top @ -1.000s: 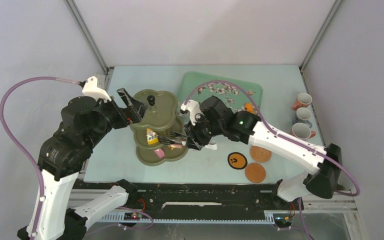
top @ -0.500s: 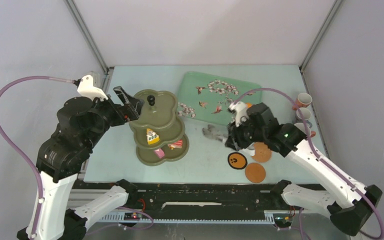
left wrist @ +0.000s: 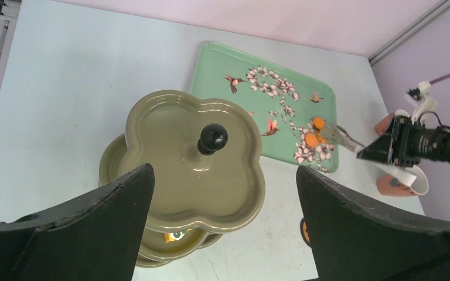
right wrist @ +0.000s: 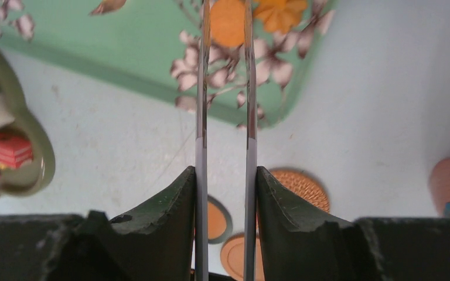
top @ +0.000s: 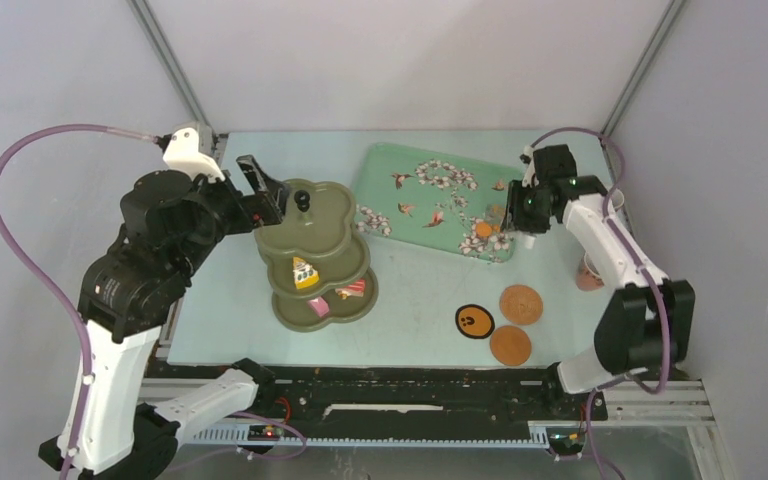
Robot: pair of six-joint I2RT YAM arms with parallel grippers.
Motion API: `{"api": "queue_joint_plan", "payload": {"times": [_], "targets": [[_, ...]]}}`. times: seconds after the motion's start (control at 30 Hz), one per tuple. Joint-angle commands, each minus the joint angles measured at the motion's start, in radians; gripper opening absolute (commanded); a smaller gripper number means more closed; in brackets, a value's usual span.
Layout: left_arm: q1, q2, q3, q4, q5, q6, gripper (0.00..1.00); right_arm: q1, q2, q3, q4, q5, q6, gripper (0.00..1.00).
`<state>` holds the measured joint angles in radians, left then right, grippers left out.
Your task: Serve the afternoon tea
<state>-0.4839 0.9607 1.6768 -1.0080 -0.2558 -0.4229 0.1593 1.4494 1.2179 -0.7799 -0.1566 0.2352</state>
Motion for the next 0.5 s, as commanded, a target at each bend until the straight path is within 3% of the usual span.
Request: {"api": "queue_joint_plan", "payload": {"times": [0.0,0.47], "targets": [[0.005,0.001,0.032,-0.004,-0.004,0.041,0.98,-0.058,0.113,0.187,-0.065,0.056,-0.022,0.40],[0.013,0.014,0.064,-0.045,-0.008,0.070,0.98,-0.074,0.269,0.330,-0.113,0.101,-0.107,0.47]]}}
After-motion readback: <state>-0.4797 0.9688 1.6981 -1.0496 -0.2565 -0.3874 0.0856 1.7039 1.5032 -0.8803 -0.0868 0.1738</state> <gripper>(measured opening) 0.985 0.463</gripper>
